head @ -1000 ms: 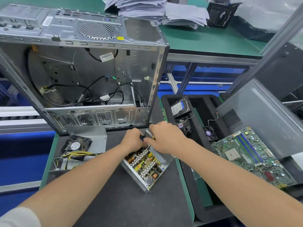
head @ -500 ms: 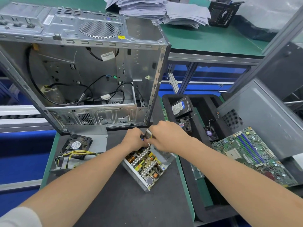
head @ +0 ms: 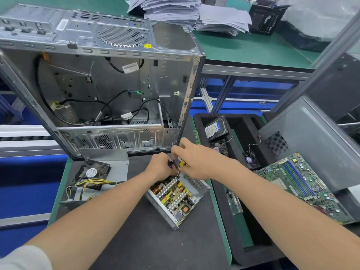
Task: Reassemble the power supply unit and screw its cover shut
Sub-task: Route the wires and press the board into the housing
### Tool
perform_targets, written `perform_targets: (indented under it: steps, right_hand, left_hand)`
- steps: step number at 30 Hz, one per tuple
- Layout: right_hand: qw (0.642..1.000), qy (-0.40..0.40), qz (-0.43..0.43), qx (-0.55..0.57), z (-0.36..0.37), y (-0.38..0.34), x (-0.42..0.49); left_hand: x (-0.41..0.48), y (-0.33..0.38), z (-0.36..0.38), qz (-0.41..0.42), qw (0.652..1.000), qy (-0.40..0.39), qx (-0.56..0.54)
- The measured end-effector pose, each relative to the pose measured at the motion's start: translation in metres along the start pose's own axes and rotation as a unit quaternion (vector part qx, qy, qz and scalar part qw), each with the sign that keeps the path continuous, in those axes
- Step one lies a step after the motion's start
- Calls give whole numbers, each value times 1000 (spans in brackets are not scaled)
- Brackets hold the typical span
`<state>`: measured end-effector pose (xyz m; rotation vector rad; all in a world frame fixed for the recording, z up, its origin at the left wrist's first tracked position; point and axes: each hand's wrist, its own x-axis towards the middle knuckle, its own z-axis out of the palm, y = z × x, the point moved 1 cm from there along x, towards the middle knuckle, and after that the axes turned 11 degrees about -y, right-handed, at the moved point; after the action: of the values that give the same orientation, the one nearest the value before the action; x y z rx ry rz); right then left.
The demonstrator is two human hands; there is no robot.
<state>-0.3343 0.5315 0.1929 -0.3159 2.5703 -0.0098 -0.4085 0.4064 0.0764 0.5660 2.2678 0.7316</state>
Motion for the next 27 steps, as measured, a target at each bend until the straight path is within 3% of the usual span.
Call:
perform_targets:
  steps: [4, 7, 13, 16, 18, 22, 27]
  right_hand:
    - [987, -26, -78, -135, -9, 1, -3]
    - [985, 4, -85, -148, -4, -1, -1]
    - [994, 57, 46, -82, 9, -3, 4]
    - [987, 61, 144, 42, 21, -2, 9]
    - [980, 62, 164, 92, 25, -2, 11]
    - [991, 27, 101, 87, 20, 0, 4]
    - [990, -5, -81, -119, 8, -2, -5]
  left_hand:
    - [4, -3, 1, 18, 1000, -4, 4]
    - [4, -2, 0, 17, 1000, -6, 12]
    - [-1, 1, 0, -4, 1000, -13, -15]
    - [-1, 2, 0, 0, 1000, -16, -26]
    - [-1, 2, 0, 1, 1000, -15, -25]
    - [1, 0, 1, -4, 1000, -11, -24]
    - [3, -1, -1, -3, 1000, -23, -5]
